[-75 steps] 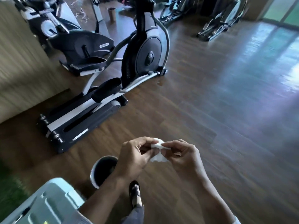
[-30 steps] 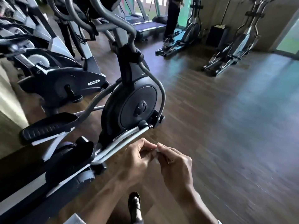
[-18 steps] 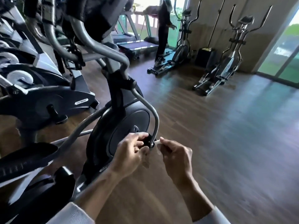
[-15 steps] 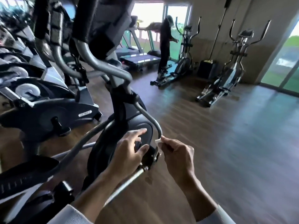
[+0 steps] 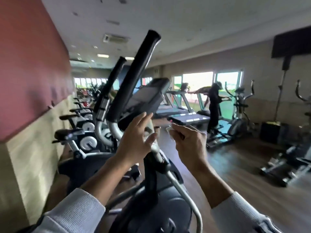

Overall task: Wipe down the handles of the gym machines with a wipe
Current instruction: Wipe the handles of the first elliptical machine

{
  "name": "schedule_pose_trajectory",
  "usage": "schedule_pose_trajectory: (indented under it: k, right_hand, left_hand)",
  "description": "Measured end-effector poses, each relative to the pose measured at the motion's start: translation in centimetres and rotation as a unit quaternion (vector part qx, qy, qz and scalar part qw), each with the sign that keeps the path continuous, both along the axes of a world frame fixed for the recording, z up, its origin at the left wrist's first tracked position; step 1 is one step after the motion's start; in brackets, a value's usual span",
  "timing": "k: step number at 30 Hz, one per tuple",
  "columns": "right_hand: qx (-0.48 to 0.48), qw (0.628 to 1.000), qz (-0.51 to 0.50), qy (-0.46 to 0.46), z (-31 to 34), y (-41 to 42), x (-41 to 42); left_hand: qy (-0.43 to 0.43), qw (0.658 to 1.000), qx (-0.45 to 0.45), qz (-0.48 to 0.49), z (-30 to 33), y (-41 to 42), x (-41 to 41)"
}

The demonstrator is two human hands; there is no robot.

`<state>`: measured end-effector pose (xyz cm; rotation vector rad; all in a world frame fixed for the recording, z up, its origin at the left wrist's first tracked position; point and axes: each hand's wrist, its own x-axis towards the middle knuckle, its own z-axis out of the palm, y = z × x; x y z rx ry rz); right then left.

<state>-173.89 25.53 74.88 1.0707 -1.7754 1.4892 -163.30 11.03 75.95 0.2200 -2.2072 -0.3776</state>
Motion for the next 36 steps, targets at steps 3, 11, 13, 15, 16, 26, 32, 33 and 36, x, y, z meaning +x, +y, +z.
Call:
schedule_pose_trajectory:
  k: [3, 11, 13, 15, 16, 26, 32, 33, 36]
  right_hand:
    - [-0.026, 0.998, 0.031, 0.052, 2.9, -0.7, -1.4]
    - [-0.056, 0.991, 0.069, 0.095, 8.7, -4.6, -4.8]
    - [-0.069, 0.989, 0.053, 0.117, 10.1, -5.9, -5.5]
    - [-0.088, 0.987, 0.033, 0.132, 11.5, -7.3, -6.3]
    - [-0.099, 0.986, 0.028, 0.131, 12.2, -8.0, -6.6]
    - [-0.188, 0.976, 0.003, 0.113, 20.3, -13.8, -9.3]
    - [-0.218, 0.972, 0.019, 0.087, 24.5, -15.6, -12.0]
    - [-0.222, 0.971, 0.023, 0.089, 25.1, -15.9, -12.4]
    - [-0.228, 0.967, 0.032, 0.111, 26.3, -17.0, -13.2]
  left_hand:
    - [0.008, 0.999, -0.006, 0.049, 3.2, -0.4, -0.8]
    - [0.024, 0.988, -0.078, 0.133, 11.0, -3.8, -2.3]
    - [0.045, 0.986, -0.096, 0.130, 13.1, -5.0, -2.8]
    - [0.058, 0.983, -0.123, 0.126, 15.0, -6.2, -3.3]
    - [0.060, 0.982, -0.134, 0.123, 16.0, -6.7, -3.6]
    - [0.026, 0.968, -0.229, 0.099, 23.4, -11.5, -6.3]
    - [-0.029, 0.975, -0.195, 0.102, 25.9, -12.0, -8.4]
    - [-0.036, 0.977, -0.182, 0.103, 26.1, -12.1, -8.7]
    - [-0.061, 0.978, -0.168, 0.107, 26.0, -12.1, -9.8]
